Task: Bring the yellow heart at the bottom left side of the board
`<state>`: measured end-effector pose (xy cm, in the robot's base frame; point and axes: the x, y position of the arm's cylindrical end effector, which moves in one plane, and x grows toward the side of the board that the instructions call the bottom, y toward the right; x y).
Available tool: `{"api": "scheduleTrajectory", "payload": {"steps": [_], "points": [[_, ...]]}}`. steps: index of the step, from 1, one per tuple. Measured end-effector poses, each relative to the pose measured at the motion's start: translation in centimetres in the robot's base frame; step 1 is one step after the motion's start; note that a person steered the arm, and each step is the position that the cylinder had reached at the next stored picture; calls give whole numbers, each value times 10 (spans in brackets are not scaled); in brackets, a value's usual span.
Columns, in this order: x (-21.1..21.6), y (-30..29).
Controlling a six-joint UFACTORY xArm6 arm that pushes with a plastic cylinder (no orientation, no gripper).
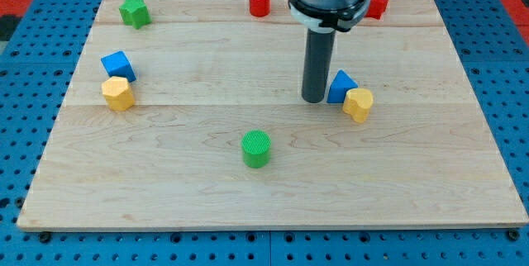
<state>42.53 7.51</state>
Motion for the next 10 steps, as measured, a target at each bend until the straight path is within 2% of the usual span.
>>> {"api": "scheduleTrajectory", "payload": {"steps": [1, 2, 3, 4, 5, 6, 8, 9, 10], "points": [[-35, 57], [-32, 65], [-22, 27], [12, 40], [7, 50], [-27, 67], [-30, 50], [-21, 48], [14, 52]]}}
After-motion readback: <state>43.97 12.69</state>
